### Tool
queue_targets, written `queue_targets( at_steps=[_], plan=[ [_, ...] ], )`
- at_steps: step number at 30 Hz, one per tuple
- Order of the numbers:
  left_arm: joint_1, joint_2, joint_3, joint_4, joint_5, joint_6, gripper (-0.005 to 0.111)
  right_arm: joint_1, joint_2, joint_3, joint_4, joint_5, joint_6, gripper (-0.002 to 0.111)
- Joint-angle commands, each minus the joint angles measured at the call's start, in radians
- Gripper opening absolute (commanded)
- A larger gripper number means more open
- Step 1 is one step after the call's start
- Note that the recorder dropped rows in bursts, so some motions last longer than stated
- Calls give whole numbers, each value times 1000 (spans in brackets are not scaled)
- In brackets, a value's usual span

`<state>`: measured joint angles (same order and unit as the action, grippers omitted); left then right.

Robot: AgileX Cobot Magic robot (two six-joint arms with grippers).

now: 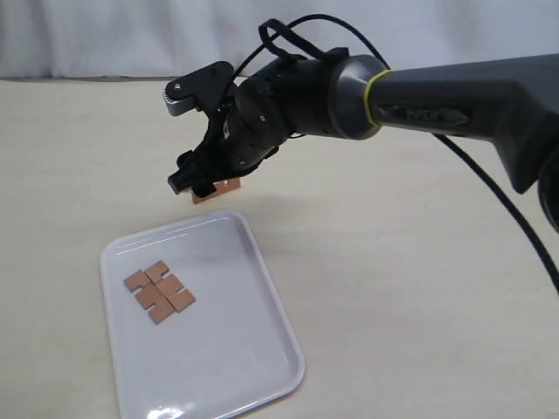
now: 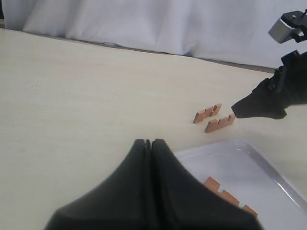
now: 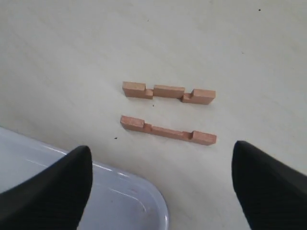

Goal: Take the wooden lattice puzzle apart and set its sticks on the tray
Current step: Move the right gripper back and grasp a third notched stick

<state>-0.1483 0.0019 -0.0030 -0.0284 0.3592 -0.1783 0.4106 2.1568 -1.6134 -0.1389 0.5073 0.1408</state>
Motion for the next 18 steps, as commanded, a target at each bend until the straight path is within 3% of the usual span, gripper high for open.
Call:
queue_targets(
  at_steps=[1,5,18],
  plan=[
    [2,-2,3,-6,-14,2,0,-3,30,-13,-3,-35,20,86],
    [2,-2,3,-6,-14,2,0,-3,62,-13,-11,-78,22,105],
    [2,-2,3,-6,-14,2,0,-29,149,-13,-11,-235,83,105]
  ],
)
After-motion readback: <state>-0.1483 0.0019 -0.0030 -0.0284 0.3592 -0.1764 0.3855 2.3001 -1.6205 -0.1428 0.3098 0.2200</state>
